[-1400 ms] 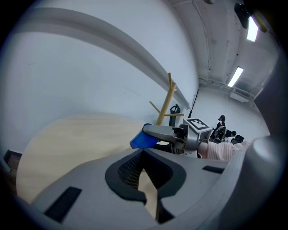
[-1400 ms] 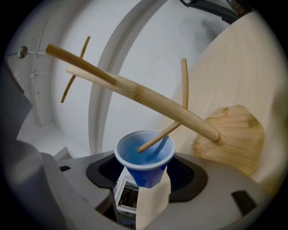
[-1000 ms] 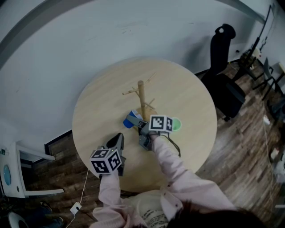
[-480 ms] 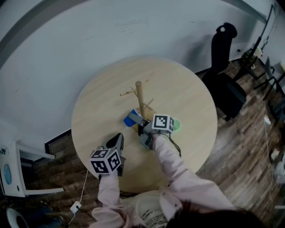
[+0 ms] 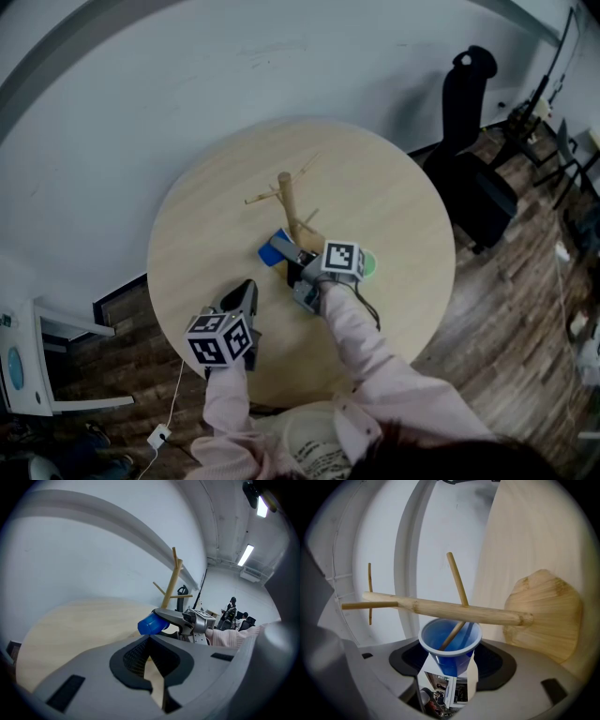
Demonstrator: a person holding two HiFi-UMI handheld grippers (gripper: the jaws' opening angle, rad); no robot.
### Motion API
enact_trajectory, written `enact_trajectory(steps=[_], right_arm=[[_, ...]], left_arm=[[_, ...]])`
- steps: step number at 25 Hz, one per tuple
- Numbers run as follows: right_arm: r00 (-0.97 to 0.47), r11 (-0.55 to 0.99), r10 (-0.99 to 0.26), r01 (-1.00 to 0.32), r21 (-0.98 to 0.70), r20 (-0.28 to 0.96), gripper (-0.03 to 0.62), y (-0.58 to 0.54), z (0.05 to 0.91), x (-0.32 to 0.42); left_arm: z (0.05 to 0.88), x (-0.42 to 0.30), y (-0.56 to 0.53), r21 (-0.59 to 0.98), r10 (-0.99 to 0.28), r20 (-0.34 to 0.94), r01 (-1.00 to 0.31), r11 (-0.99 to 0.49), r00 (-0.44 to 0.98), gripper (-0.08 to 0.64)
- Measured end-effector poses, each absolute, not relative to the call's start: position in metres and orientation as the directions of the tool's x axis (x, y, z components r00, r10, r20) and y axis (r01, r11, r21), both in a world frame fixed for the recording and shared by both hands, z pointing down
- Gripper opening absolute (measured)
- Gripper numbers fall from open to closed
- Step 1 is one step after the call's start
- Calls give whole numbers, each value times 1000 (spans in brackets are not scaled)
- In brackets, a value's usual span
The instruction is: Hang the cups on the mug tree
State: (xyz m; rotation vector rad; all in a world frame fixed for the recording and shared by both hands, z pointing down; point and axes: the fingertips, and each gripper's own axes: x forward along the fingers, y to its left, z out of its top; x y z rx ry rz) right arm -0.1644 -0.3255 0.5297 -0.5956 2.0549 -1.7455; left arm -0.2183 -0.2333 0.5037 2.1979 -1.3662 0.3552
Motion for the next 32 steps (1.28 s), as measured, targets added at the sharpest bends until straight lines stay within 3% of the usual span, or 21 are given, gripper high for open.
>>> enact_trajectory(steps=[22,32], right_arm=[[-831,63,-556,-15,-998,-22,314,-325,539,-164],[-830,49,-557,-35,-998,2,364,-323,547,-164]], left_arm=[[505,-224,-228,291,-755,487,-896,-335,440,15],[508,-226,-228,294,-752,491,-896,-333,440,15]])
